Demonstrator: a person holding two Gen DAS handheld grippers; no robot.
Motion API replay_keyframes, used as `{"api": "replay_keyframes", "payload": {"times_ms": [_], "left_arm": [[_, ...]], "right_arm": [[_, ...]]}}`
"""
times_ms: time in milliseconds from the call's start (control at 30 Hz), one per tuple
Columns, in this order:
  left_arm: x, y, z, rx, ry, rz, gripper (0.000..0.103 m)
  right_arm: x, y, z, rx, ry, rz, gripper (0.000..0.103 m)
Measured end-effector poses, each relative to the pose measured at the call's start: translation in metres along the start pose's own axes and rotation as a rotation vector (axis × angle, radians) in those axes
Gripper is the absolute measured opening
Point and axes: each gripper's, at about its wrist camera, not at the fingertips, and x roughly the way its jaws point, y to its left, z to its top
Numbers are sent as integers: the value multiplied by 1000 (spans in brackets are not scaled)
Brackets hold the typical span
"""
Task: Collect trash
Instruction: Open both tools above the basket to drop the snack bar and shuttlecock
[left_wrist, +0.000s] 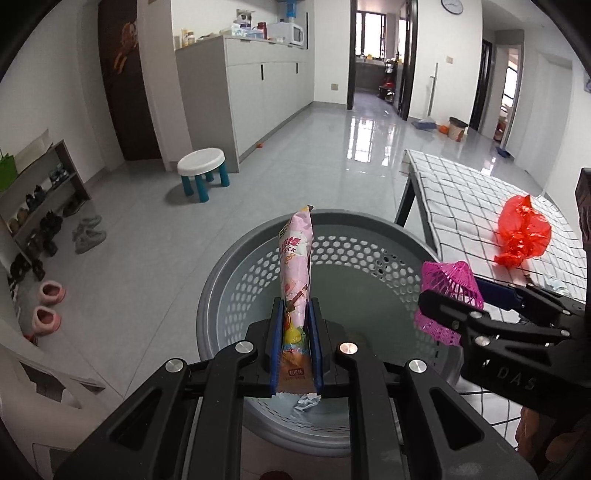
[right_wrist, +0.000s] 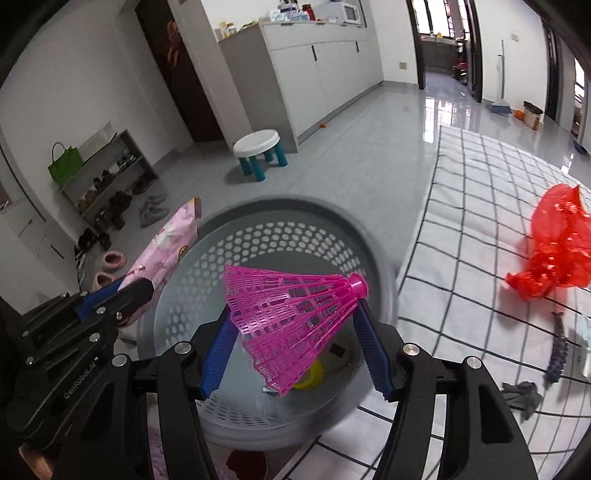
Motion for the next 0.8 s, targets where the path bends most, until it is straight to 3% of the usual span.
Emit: {"api": "replay_keyframes", "payload": {"times_ms": [667,733,800], "left_arm": [[16,4,-1,-31,37,24,15],[16,5,-1,-33,34,26,25],[14,8,-1,-41,31,29,52]], "right_arm": [[21,-5,-3,-8,45,7,62],[20,-5,-3,-9,38,10,67],[17,-7,-3,0,28,18,75]]}}
